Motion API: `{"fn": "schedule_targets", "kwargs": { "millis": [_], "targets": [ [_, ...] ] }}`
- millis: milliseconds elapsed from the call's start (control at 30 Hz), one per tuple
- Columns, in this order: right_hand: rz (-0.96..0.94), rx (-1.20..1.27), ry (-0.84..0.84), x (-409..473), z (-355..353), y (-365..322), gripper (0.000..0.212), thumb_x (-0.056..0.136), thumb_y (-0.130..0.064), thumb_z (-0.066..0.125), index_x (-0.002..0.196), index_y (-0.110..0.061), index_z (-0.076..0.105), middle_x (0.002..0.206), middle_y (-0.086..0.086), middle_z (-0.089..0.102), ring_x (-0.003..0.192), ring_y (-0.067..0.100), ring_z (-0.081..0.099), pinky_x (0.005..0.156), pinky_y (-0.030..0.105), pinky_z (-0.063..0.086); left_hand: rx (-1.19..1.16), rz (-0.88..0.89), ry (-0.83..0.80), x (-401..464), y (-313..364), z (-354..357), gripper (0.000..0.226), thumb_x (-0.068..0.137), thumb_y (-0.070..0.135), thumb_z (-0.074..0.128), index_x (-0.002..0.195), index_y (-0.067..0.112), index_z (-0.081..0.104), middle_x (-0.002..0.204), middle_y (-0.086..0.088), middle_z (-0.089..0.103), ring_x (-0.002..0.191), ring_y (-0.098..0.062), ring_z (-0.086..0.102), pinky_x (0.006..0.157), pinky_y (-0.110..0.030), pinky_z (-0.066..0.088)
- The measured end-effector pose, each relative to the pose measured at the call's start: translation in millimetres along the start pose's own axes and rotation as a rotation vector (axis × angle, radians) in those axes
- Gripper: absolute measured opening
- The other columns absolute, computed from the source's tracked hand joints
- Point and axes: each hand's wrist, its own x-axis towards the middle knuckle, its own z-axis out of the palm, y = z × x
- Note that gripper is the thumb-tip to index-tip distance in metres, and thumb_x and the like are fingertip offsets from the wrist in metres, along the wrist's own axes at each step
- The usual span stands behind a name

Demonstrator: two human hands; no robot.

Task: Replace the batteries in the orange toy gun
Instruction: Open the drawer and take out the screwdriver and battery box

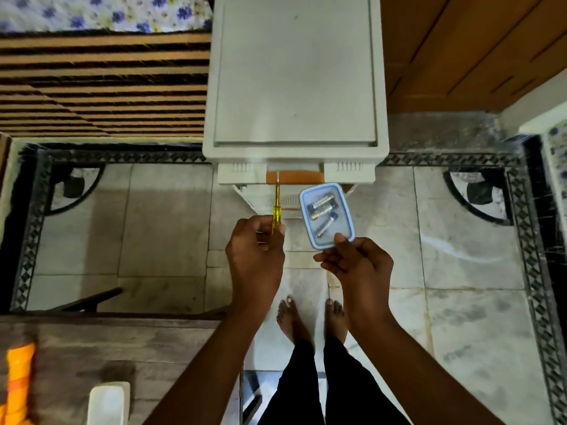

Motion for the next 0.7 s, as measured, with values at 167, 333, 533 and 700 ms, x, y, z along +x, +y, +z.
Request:
{"fn": "schedule_targets", "kwargs": {
  "millis": [167,333,533,700],
  "targets": [
    [-0.068,0.068,-0.005,9.9,33.1,-32.2,0.018,0.101,-0.009,0.066,0.087,0.001,0.063,0.073,0.018,0.072,0.068,0.028,0.075,0.063,0.03,0.061,0.056,0.091,0.054,42.1,46.3,-3.6,0.005,0.088,0.018,0.078,0.093,0.021,0.077,0.081,0.011,0.071,0.072,0.0,0.067,0.073,-0.013,0.053],
    [-0.096,0.137,0.03,51.2,74.1,-56.8,0.017,0.101,-0.009,0.068,0.088,0.001,0.06,0.07,0.016,0.071,0.064,0.027,0.074,0.059,0.03,0.059,0.185,0.141,0.13,102.3,76.5,9.8,0.006,0.088,0.02,0.077,0.092,0.015,0.077,0.085,0.008,0.071,0.082,-0.01,0.068,0.07,-0.008,0.046],
    [-0.1,0.039,0.126,103.4,109.6,-78.2,0.026,0.1,-0.013,0.069,0.097,0.012,0.063,0.074,0.019,0.074,0.063,0.028,0.078,0.063,0.036,0.063,0.364,0.06,0.094,157.4,88.7,29.3,0.027,0.091,0.024,0.074,0.112,0.011,0.064,0.123,-0.009,0.06,0.114,-0.027,0.061,0.086,-0.035,0.049],
    [-0.064,-0.007,0.167,122.3,117.4,-91.5,0.024,0.097,-0.015,0.075,0.091,0.008,0.072,0.074,0.017,0.077,0.062,0.026,0.079,0.07,0.044,0.068,0.406,0.124,0.087,172.8,84.1,38.1,0.03,0.093,0.028,0.071,0.115,0.01,0.062,0.123,-0.01,0.061,0.12,-0.025,0.055,0.09,-0.038,0.047]
  ]
}}
